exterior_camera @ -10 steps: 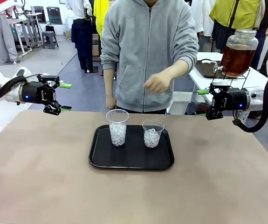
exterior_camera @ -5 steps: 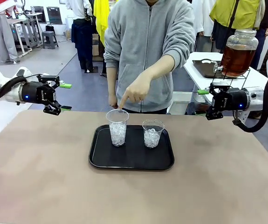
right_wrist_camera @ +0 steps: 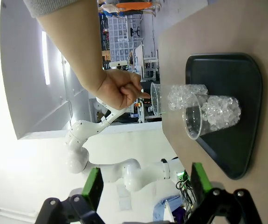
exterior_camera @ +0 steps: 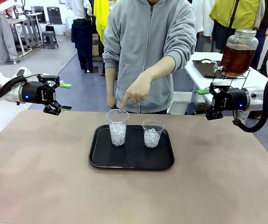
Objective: Pour the drink into the iced cup.
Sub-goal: Pick up the iced cup indicated by the human and present it to them.
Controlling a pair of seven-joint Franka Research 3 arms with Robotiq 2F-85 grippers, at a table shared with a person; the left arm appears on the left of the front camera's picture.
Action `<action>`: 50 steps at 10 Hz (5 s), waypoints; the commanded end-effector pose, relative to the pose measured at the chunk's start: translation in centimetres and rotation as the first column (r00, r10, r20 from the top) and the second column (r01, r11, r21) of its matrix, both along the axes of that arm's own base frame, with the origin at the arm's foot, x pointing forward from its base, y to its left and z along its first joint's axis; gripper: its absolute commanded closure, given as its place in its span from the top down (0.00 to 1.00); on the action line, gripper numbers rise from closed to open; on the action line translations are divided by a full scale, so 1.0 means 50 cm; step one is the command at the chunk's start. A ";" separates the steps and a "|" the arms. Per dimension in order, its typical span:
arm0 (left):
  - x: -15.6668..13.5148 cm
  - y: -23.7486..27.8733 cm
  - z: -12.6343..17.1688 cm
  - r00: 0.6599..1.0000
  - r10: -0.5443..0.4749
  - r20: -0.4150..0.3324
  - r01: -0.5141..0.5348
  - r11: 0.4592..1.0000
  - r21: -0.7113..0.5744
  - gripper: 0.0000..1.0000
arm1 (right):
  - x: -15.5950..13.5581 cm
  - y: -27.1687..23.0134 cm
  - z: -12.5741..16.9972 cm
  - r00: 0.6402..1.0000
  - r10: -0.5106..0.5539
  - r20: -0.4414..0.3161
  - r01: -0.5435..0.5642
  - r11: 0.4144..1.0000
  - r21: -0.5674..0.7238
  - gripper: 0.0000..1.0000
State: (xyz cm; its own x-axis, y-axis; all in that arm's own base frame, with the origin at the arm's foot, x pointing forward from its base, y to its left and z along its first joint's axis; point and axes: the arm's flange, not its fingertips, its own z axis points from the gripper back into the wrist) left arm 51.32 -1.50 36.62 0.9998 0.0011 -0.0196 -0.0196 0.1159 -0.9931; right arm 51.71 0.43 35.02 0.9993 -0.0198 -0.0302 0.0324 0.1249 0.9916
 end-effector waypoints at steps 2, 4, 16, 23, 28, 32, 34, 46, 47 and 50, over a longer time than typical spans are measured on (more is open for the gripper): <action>-0.003 -0.003 0.009 0.992 -0.002 0.127 -0.002 1.000 0.027 1.00 | 0.001 -0.001 0.001 1.000 -0.006 0.002 0.006 1.000 -0.005 1.00; -0.009 -0.008 0.000 0.915 -0.043 0.401 0.020 0.998 0.061 1.00 | 0.001 -0.001 0.001 1.000 -0.006 0.002 0.006 1.000 -0.005 1.00; 0.001 -0.042 -0.055 0.510 -0.167 0.844 0.098 0.986 0.136 1.00 | 0.001 -0.001 0.001 1.000 -0.006 0.002 0.006 1.000 -0.005 1.00; 0.008 -0.114 -0.135 0.092 -0.186 0.978 -0.071 0.979 0.192 1.00 | 0.001 -0.001 0.001 1.000 -0.006 0.002 0.006 1.000 -0.005 1.00; 0.013 -0.119 -0.144 0.122 -0.200 0.972 -0.031 0.978 0.205 1.00 | 0.001 -0.001 0.001 1.000 -0.006 0.002 0.006 1.000 -0.005 1.00; 0.022 -0.122 -0.169 0.102 -0.213 0.972 -0.003 0.977 0.215 1.00 | 0.001 -0.001 0.001 1.000 -0.006 0.002 0.006 1.000 -0.005 1.00; 0.023 -0.137 -0.194 0.042 -0.195 0.980 -0.009 0.981 0.196 1.00 | 0.001 -0.001 0.001 1.000 -0.006 0.002 0.006 1.000 -0.005 1.00; 0.034 -0.246 -0.264 -0.033 -0.148 0.988 0.020 0.989 0.149 1.00 | 0.001 -0.001 0.001 1.000 -0.006 0.002 0.006 1.000 -0.005 1.00; 0.037 -0.254 -0.270 -0.041 -0.164 0.986 0.008 0.986 0.165 1.00 | 0.001 -0.001 0.001 1.000 -0.006 0.002 0.006 1.000 -0.005 1.00; 0.046 -0.273 -0.281 -0.033 -0.155 0.987 0.027 0.987 0.156 1.00 | 0.001 -0.001 0.001 1.000 -0.006 0.002 0.006 1.000 -0.005 1.00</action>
